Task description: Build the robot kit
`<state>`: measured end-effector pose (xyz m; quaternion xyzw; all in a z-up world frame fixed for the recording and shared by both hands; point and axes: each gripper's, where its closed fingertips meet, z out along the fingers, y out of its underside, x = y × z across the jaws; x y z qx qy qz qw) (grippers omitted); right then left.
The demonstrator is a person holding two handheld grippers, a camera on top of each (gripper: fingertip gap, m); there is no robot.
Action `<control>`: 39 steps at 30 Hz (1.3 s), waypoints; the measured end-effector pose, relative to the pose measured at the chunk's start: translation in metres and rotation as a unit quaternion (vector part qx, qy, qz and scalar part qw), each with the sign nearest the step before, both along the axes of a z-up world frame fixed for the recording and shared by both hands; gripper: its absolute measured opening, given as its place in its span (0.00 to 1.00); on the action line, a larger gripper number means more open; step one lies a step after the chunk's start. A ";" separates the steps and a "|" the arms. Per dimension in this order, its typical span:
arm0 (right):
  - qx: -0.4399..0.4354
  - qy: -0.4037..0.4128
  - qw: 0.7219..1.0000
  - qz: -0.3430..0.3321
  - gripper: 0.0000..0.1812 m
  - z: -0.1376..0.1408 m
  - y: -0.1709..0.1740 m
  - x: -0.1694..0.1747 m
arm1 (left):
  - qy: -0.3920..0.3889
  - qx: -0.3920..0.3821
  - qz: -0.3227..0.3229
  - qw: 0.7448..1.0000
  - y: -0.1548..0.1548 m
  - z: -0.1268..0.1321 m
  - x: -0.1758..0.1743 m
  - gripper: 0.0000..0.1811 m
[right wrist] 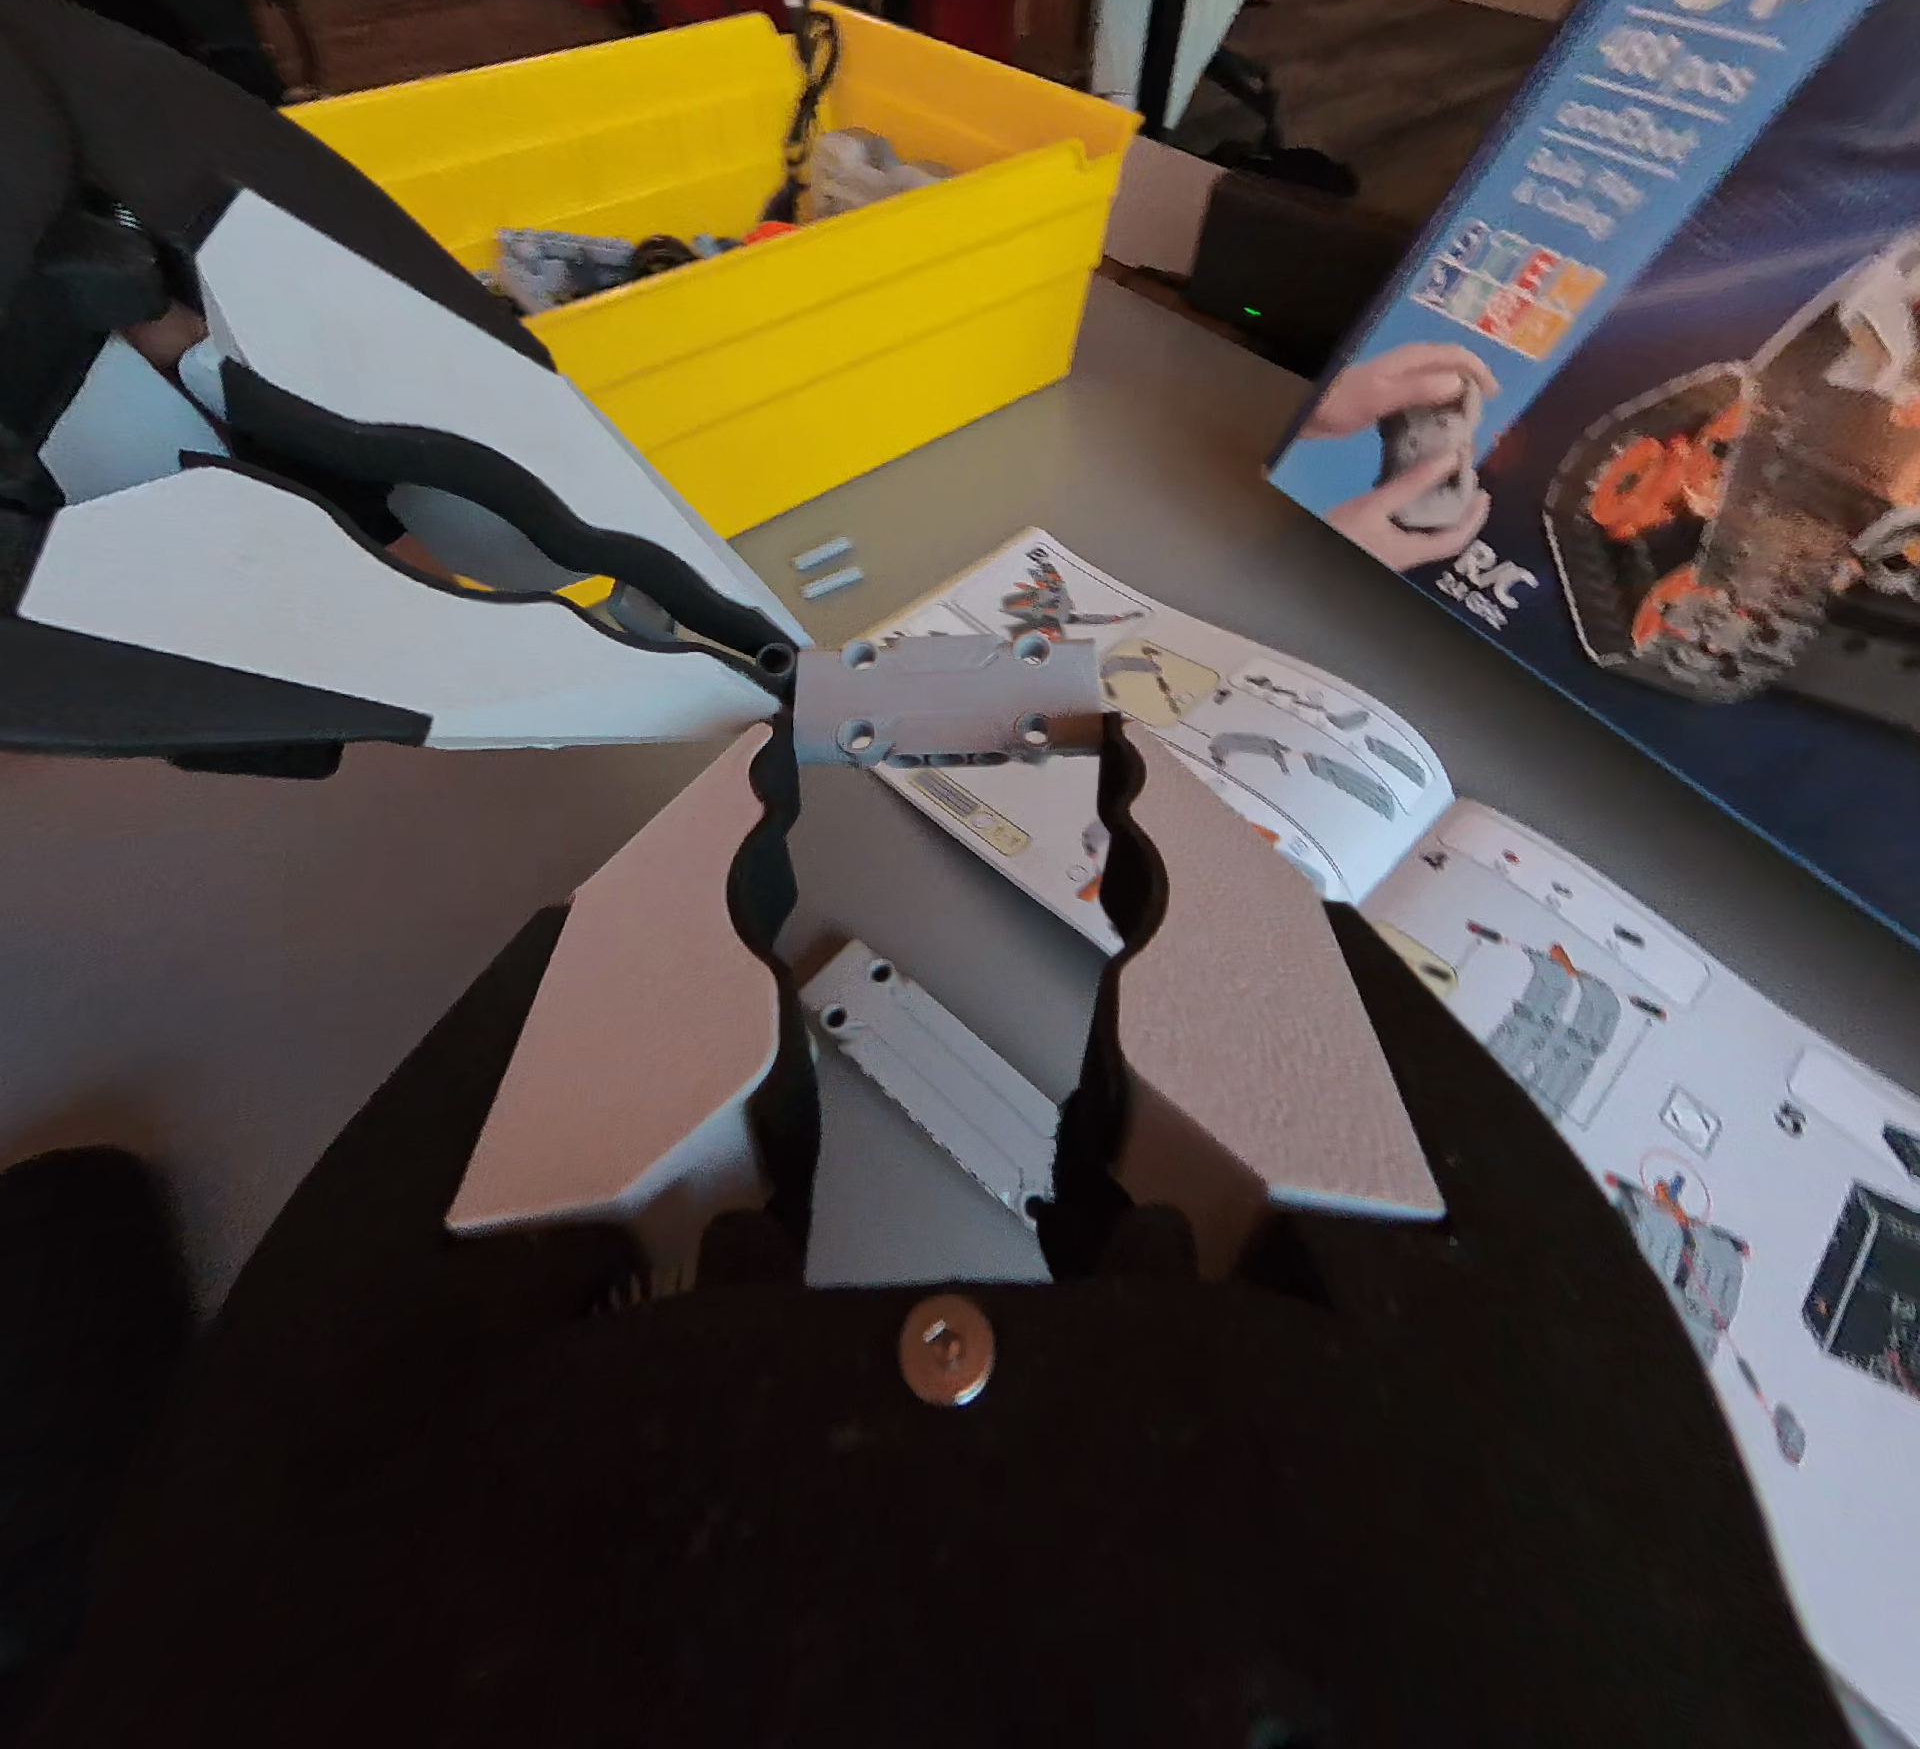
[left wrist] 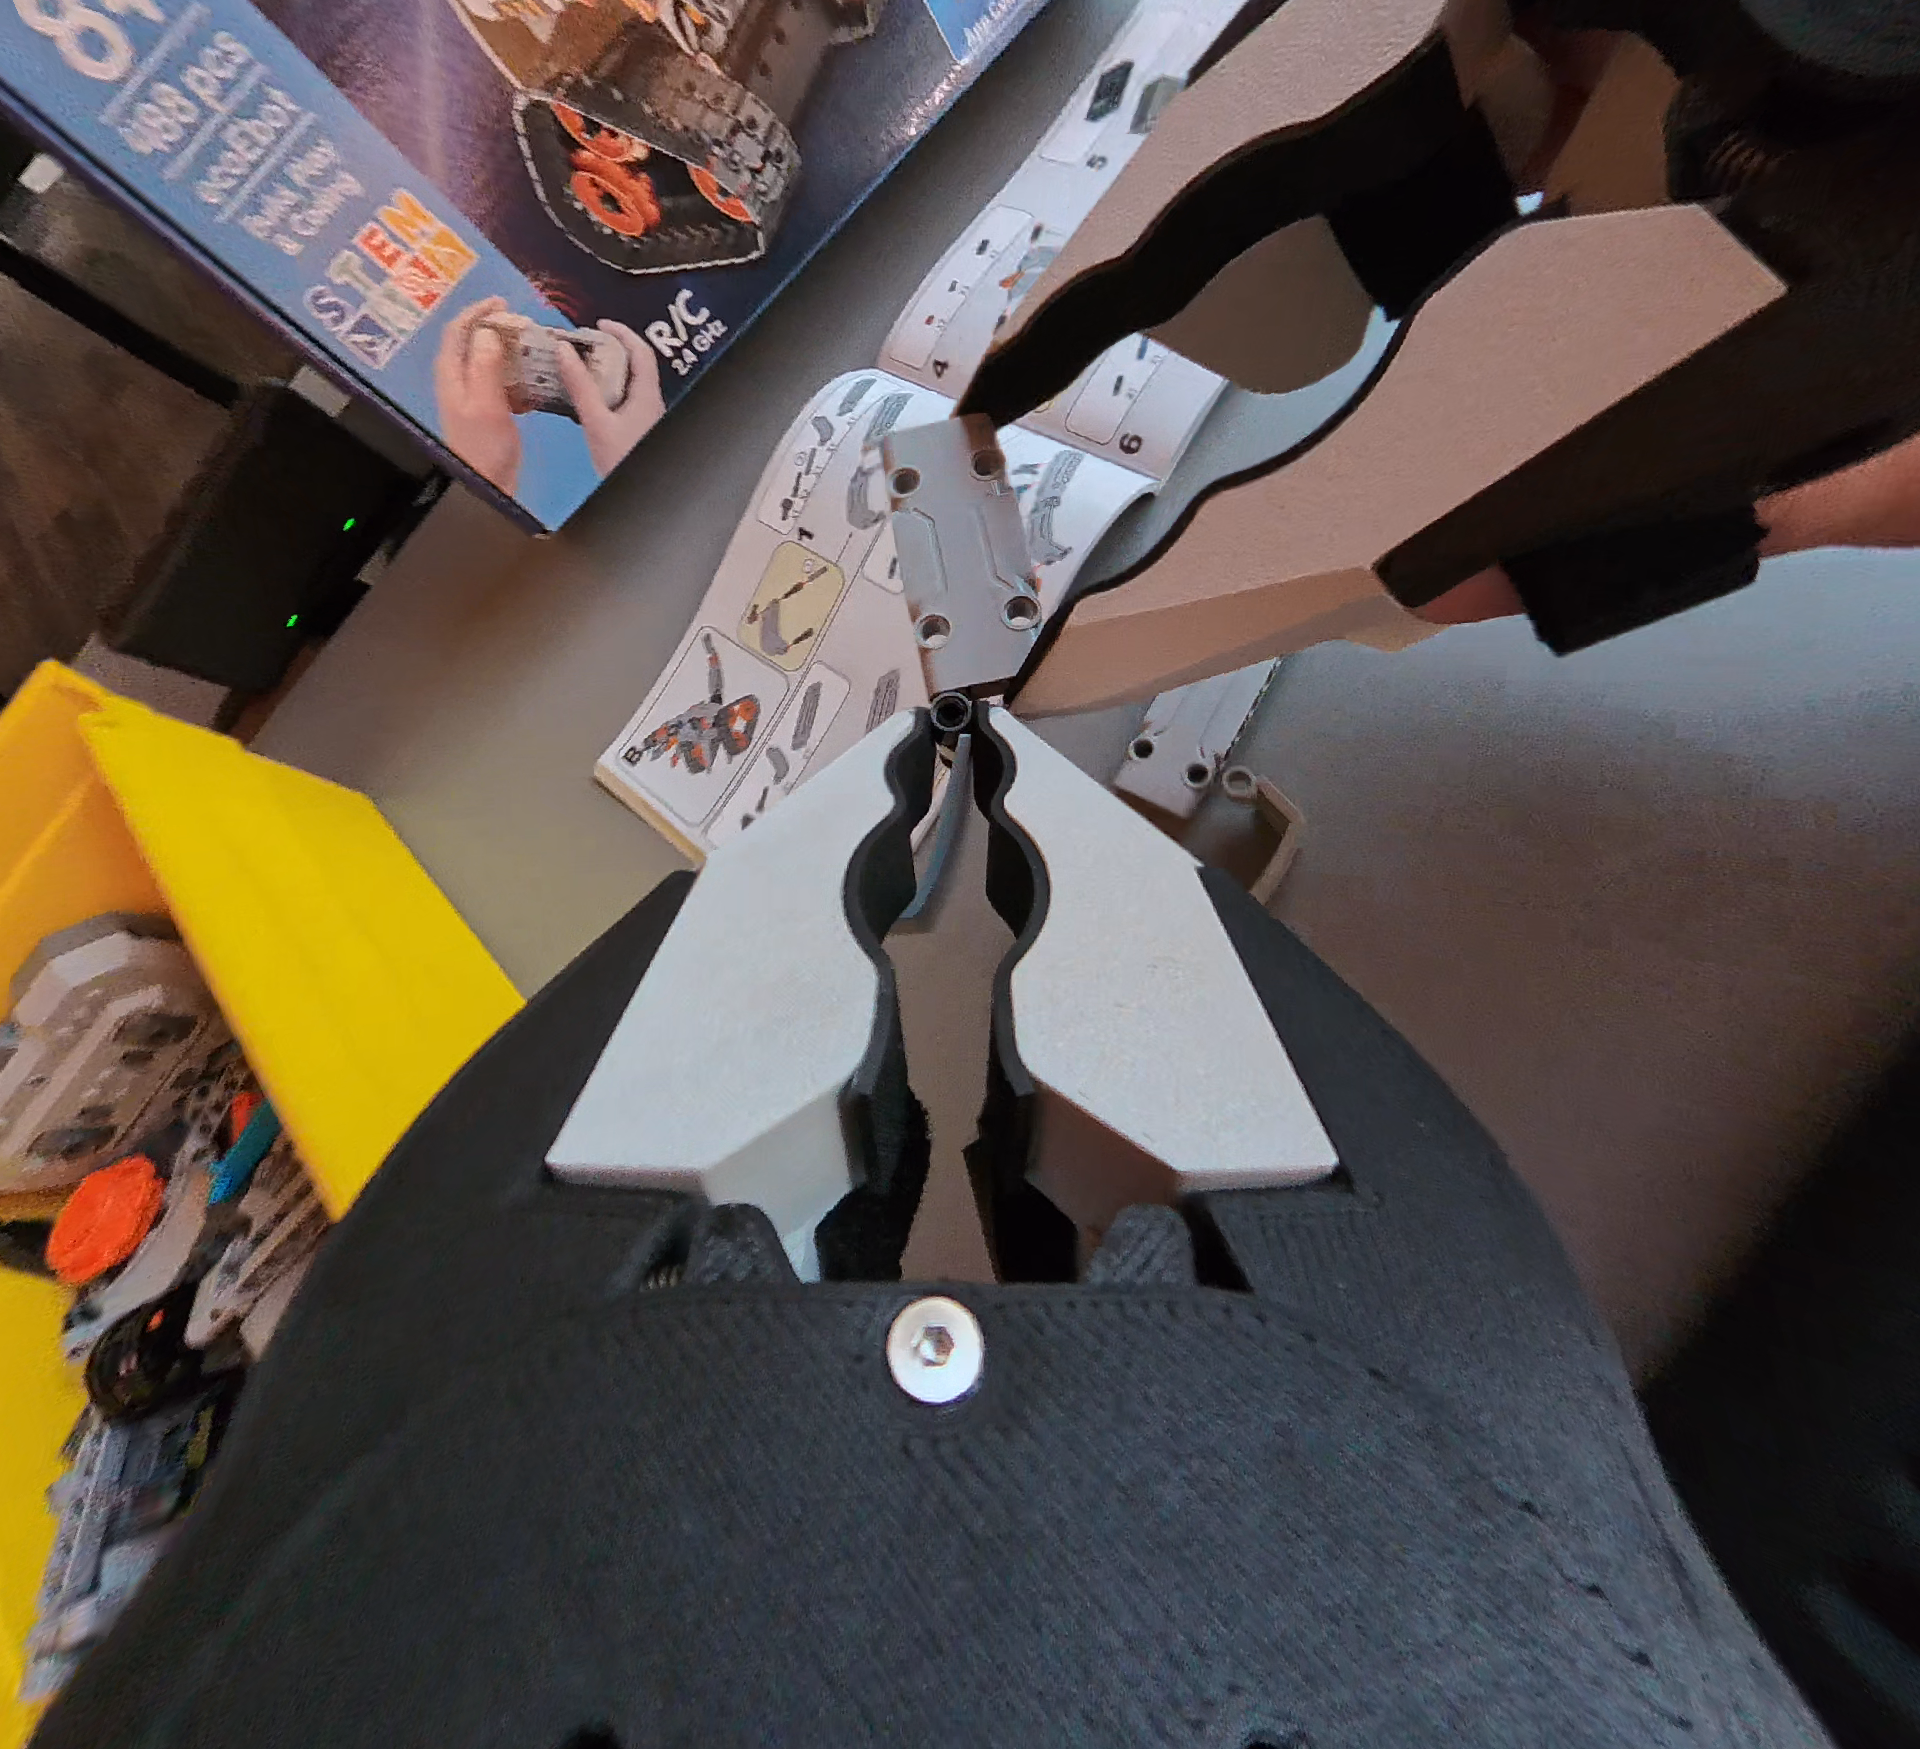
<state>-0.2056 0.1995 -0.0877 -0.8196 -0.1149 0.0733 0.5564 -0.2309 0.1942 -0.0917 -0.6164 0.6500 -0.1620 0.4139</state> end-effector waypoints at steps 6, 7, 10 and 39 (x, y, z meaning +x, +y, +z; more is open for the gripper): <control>-0.027 0.048 0.996 -0.070 0.32 -0.023 0.010 0.054 | 0.016 -0.023 -0.030 0.999 0.014 -0.018 0.051 0.03; -0.032 0.041 0.995 -0.080 0.31 -0.028 0.010 0.063 | 0.023 -0.030 -0.033 0.999 0.015 -0.024 0.060 0.03; -0.025 0.000 0.994 -0.102 0.31 -0.037 0.008 0.082 | 0.037 -0.029 -0.036 0.998 0.014 -0.037 0.079 0.03; 0.040 -0.442 0.893 0.075 0.07 -0.042 -0.013 0.037 | 0.074 0.175 -0.239 0.952 -0.010 -0.049 0.067 0.03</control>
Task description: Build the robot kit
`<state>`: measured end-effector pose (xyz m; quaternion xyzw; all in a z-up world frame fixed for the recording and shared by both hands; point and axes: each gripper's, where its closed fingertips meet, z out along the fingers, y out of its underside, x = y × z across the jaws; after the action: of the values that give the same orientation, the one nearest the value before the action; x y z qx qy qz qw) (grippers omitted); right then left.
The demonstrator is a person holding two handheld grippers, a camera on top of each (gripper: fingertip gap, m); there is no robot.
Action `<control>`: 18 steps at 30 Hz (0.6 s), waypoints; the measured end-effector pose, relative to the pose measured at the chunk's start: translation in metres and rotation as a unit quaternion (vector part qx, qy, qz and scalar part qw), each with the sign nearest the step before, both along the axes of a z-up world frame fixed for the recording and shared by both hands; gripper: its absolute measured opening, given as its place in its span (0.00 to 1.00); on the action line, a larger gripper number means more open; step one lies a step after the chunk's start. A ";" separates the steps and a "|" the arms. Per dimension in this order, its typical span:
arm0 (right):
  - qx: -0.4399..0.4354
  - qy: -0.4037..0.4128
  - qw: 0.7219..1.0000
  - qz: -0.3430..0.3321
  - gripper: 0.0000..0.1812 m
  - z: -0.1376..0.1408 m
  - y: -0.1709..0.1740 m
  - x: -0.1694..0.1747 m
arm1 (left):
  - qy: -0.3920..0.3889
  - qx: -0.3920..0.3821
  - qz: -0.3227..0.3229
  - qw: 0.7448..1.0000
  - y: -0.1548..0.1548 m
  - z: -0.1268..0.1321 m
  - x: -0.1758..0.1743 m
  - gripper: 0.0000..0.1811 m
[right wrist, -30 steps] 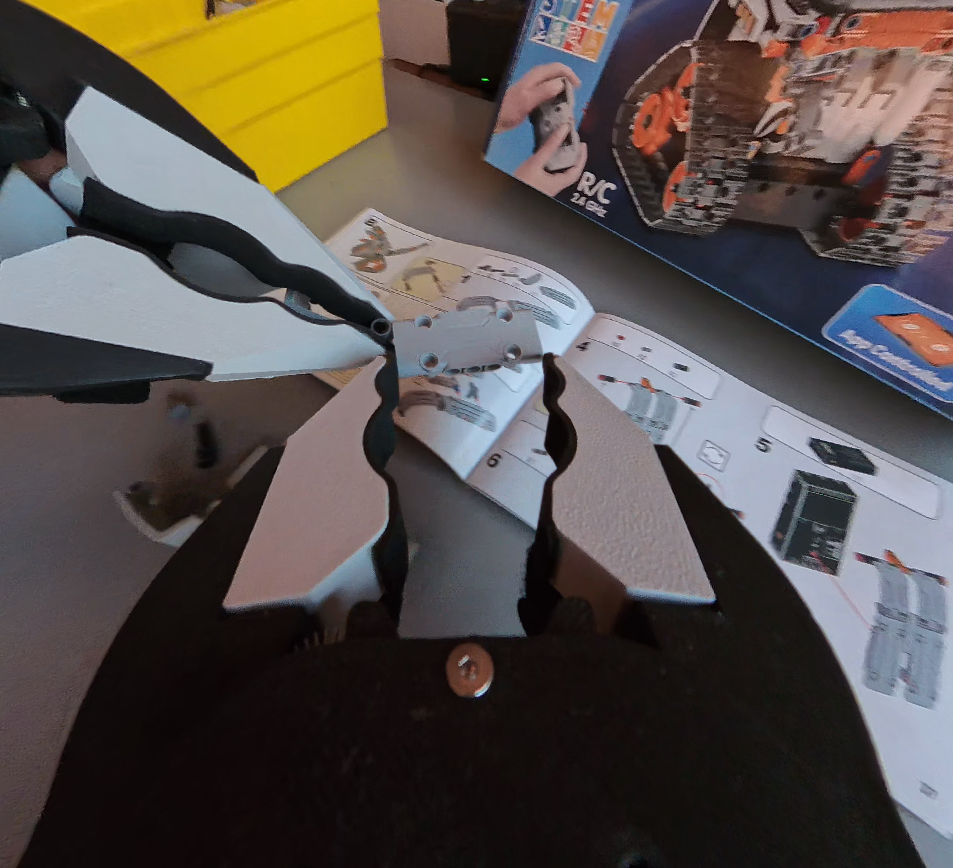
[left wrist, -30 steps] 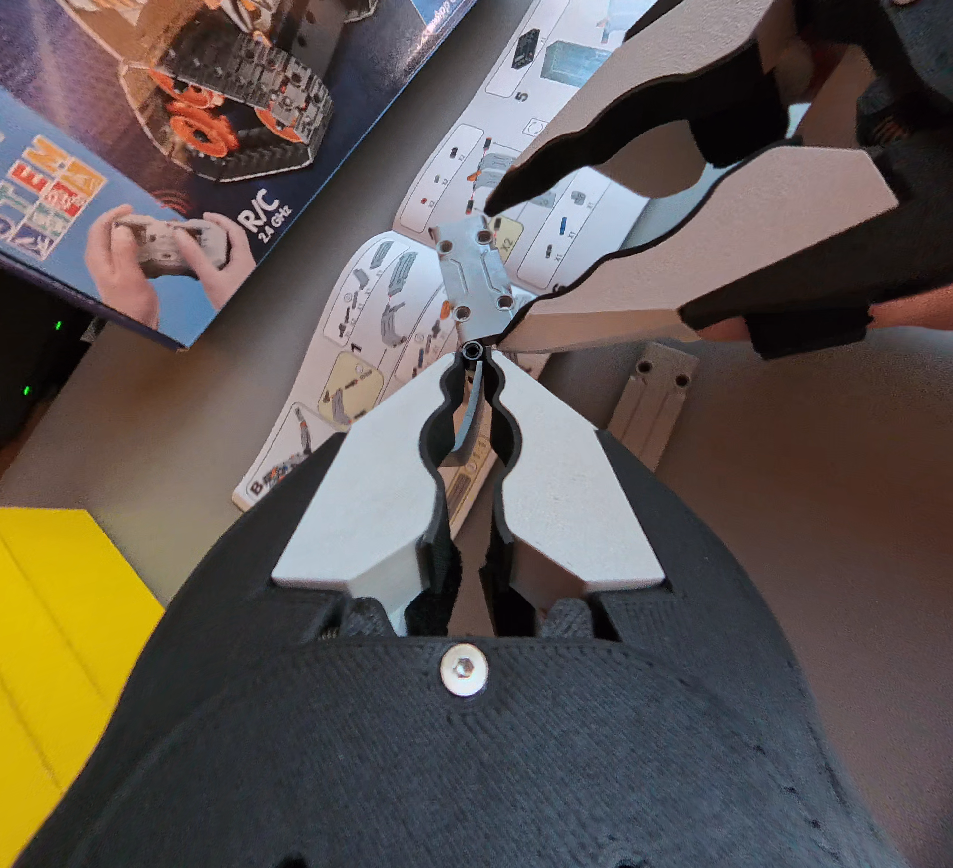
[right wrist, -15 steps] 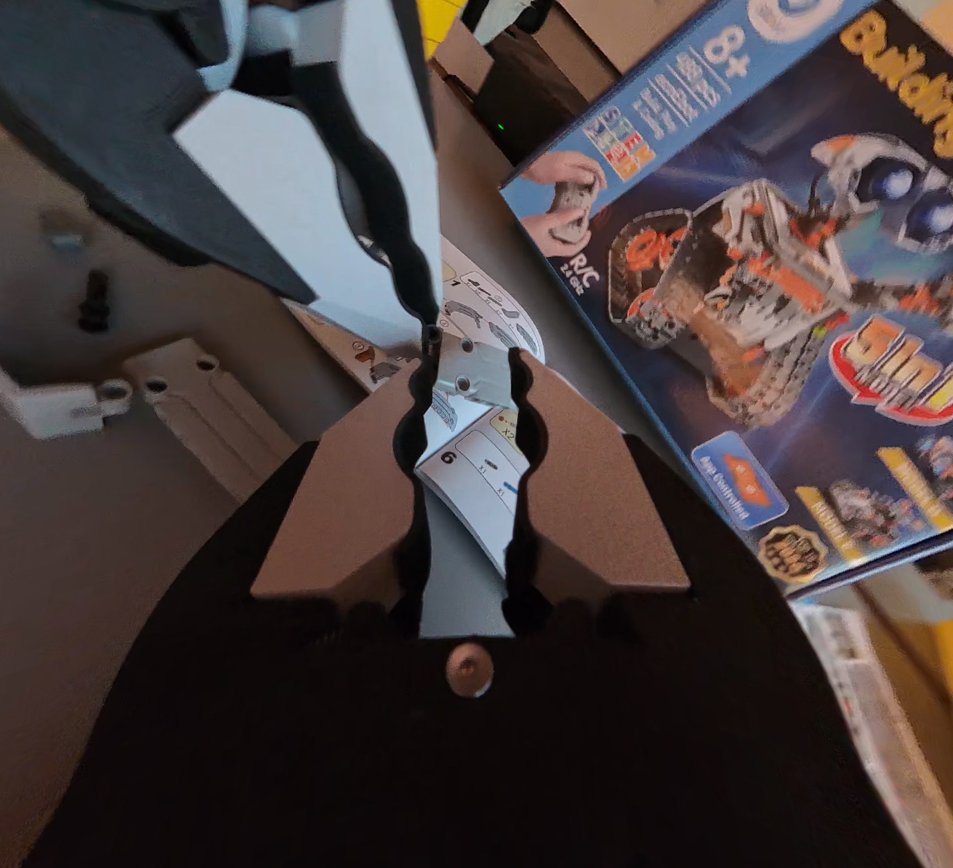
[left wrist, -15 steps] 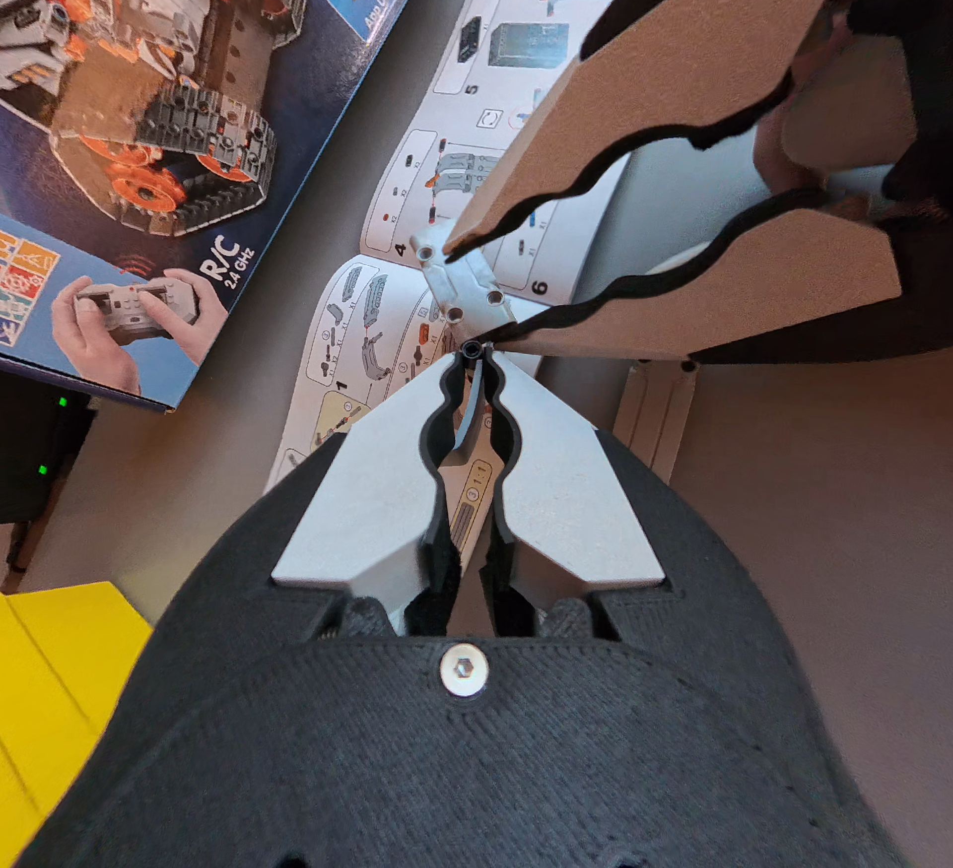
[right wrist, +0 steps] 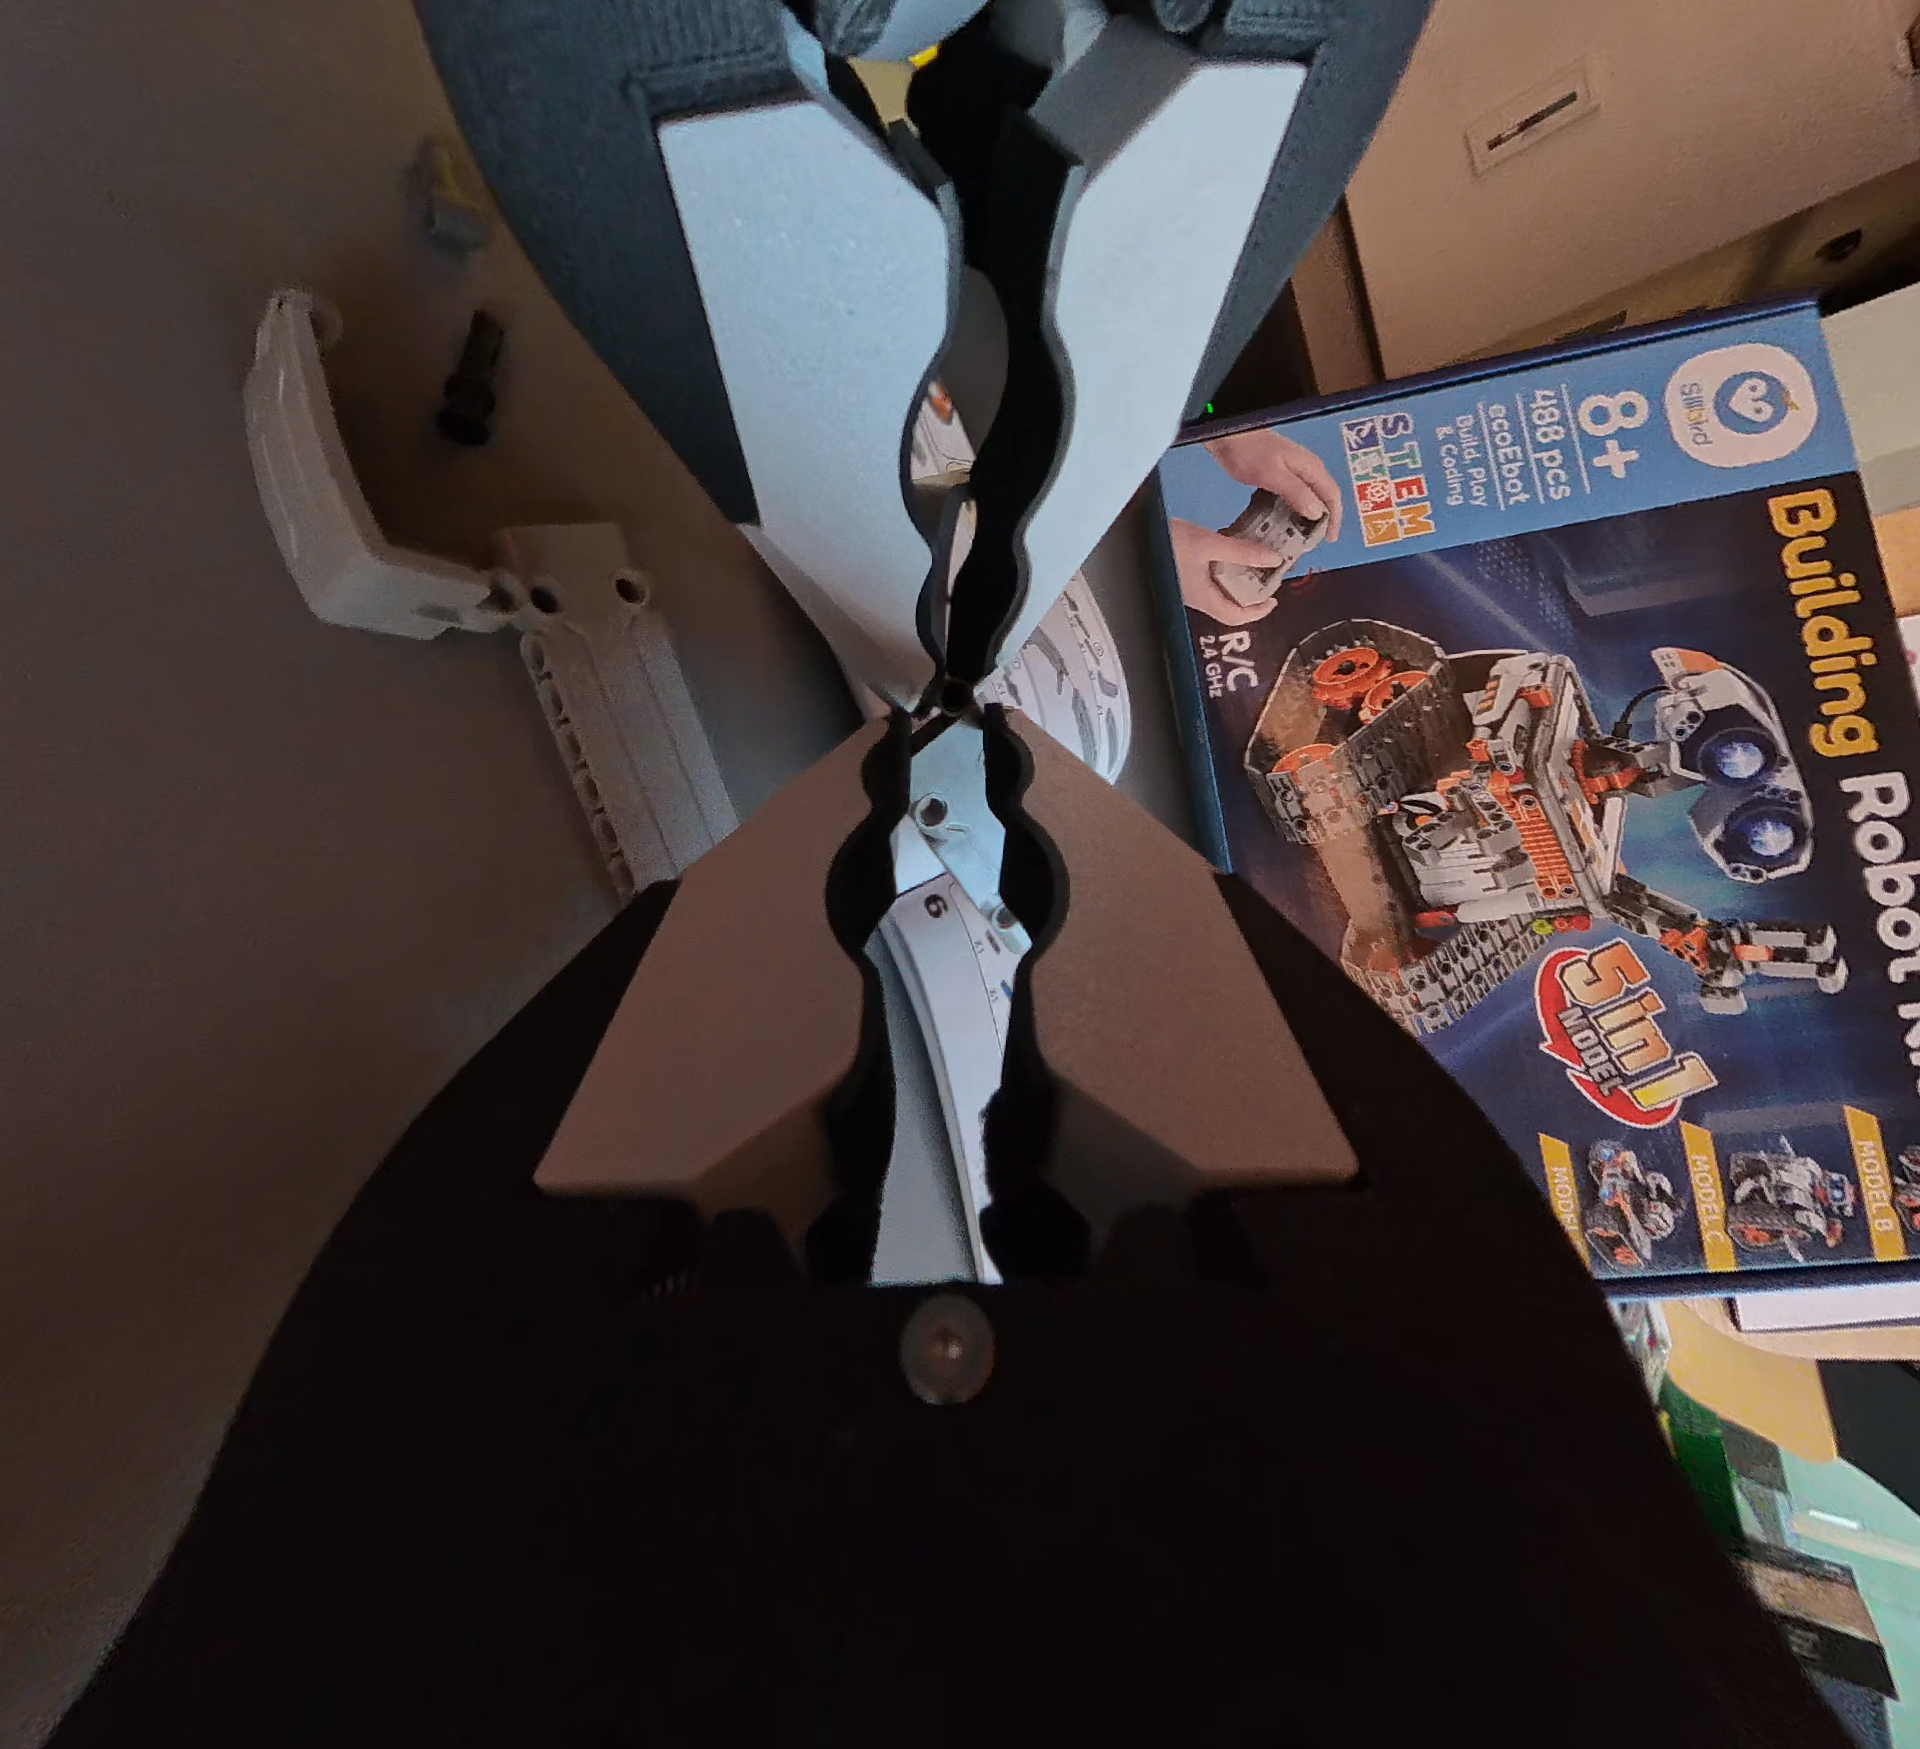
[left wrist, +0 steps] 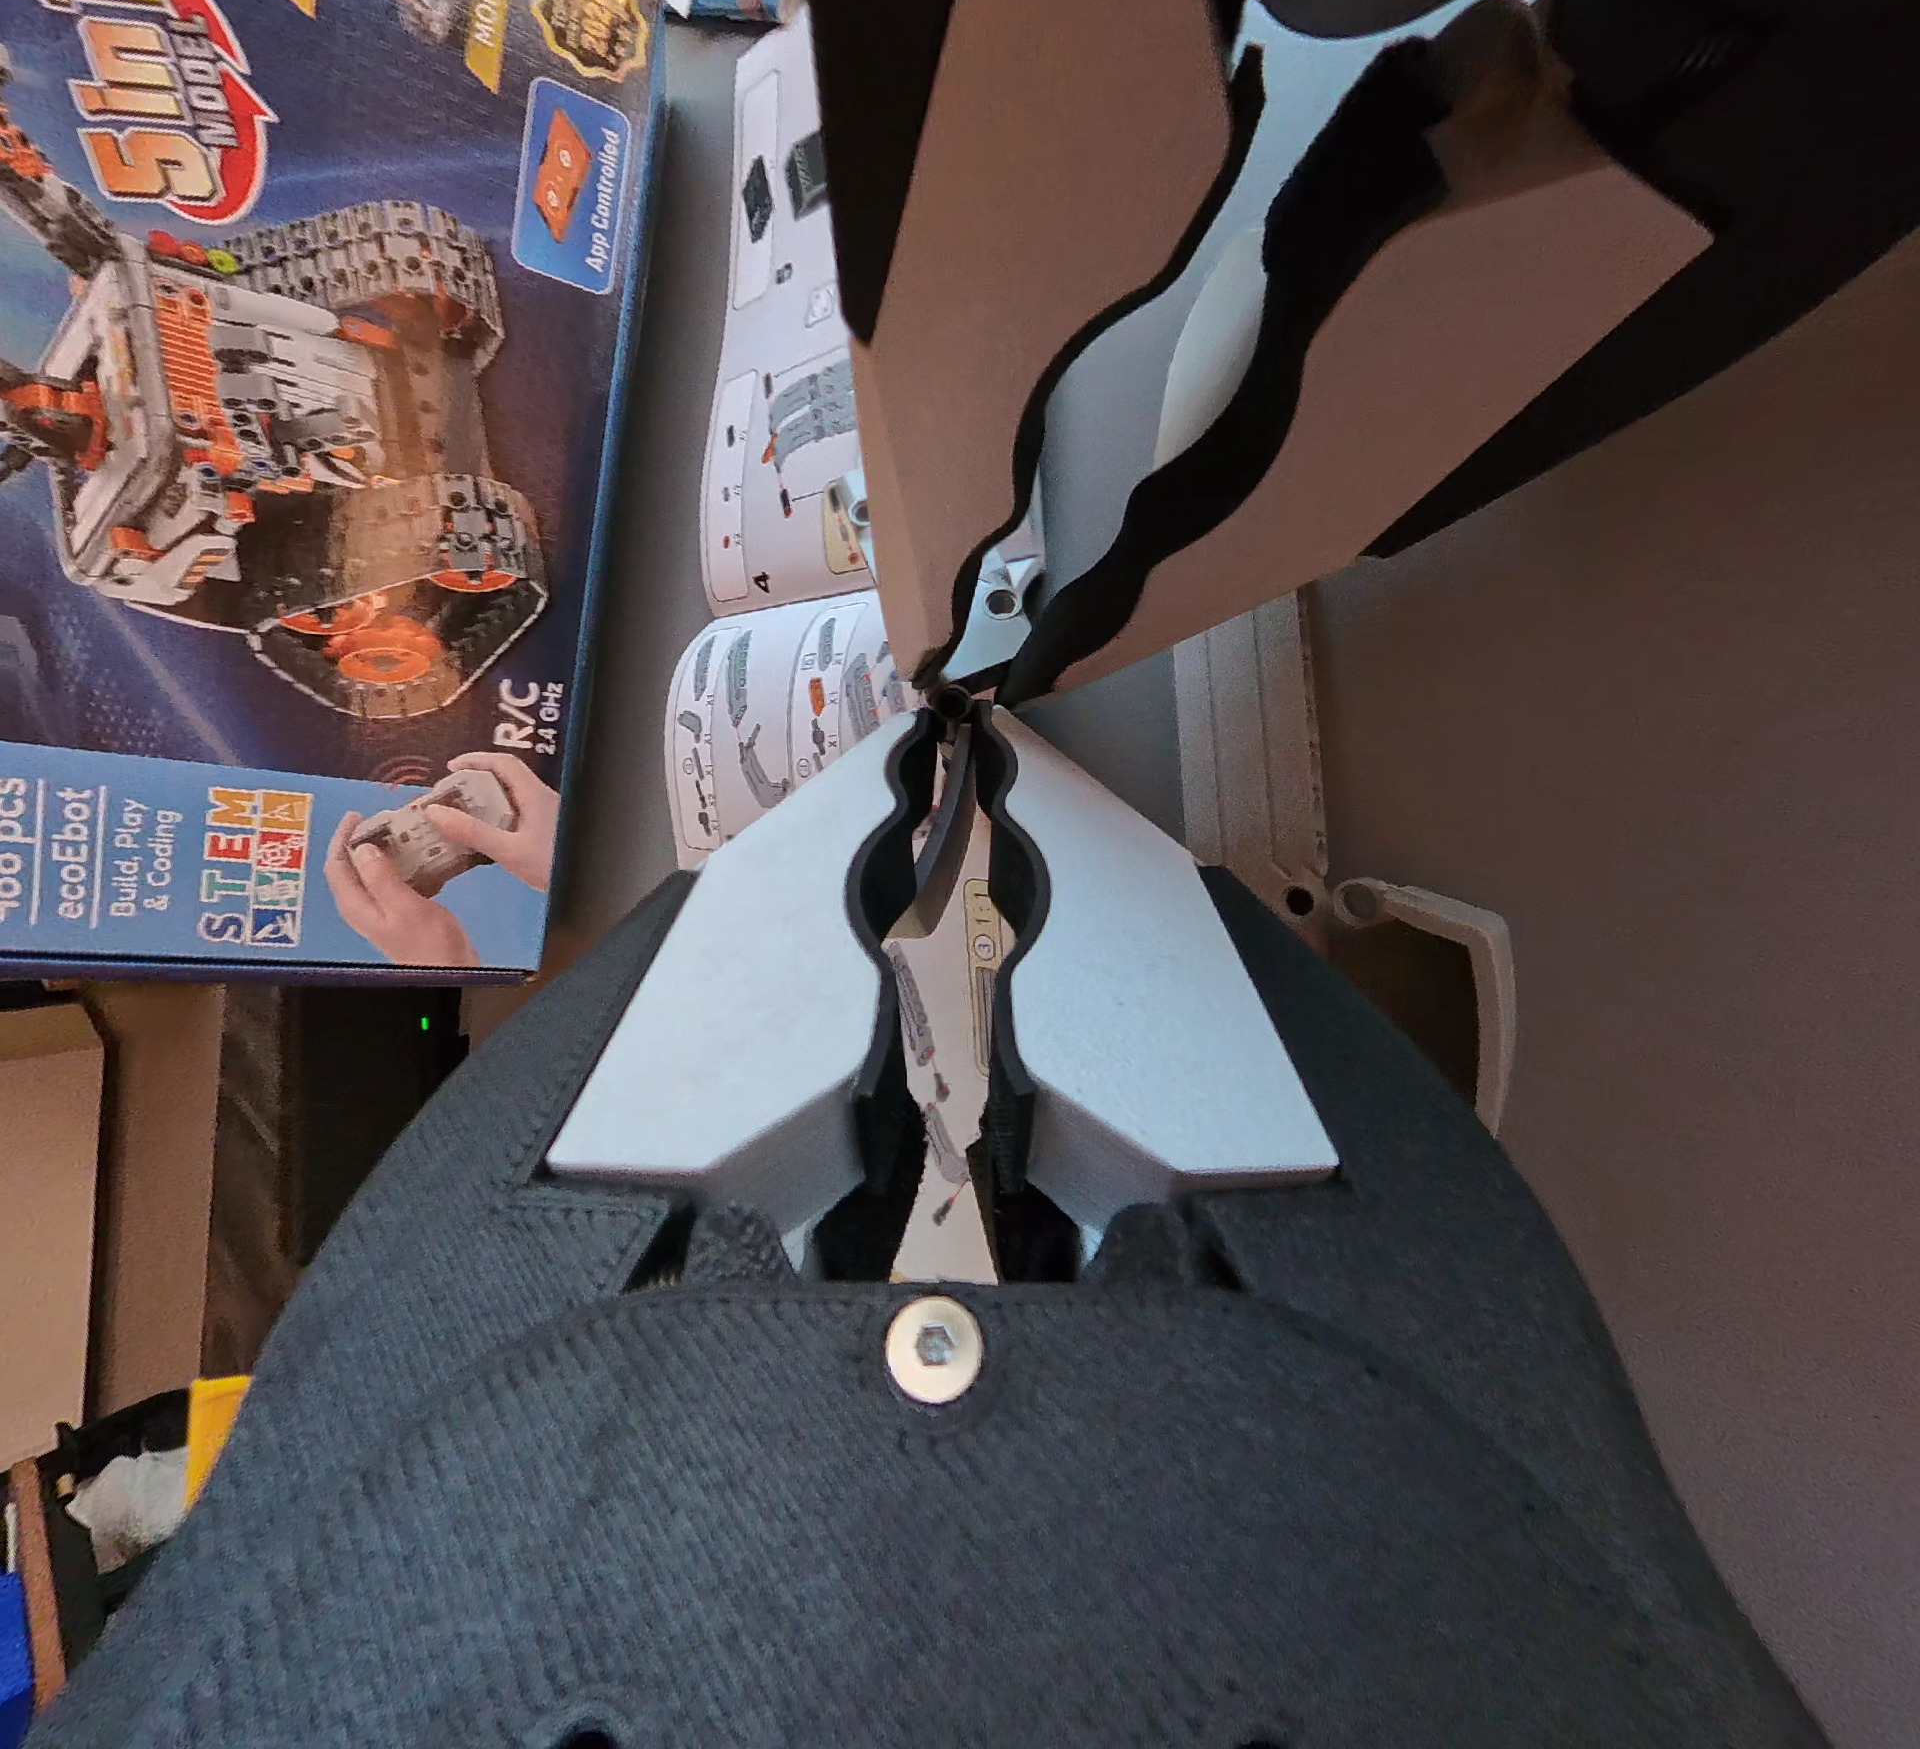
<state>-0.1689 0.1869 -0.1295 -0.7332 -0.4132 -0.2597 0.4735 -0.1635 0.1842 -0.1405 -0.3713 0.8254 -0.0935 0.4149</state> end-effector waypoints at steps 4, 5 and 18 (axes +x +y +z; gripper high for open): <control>0.012 0.033 0.999 -0.013 0.07 0.010 0.001 -0.001 | -0.029 0.002 -0.009 1.000 0.001 0.010 -0.001 0.03; 0.015 0.047 0.999 -0.013 0.07 0.012 0.000 -0.002 | -0.032 -0.004 -0.008 0.999 0.001 0.012 -0.001 0.03; 0.010 0.086 0.996 0.028 0.25 0.019 -0.014 0.001 | -0.040 -0.023 -0.023 0.999 -0.001 0.015 -0.006 0.03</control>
<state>-0.1680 0.1729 -0.1106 -0.7363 -0.3889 -0.1860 0.5215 -0.1693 0.1834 -0.1256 -0.3577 0.8142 -0.1366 0.4365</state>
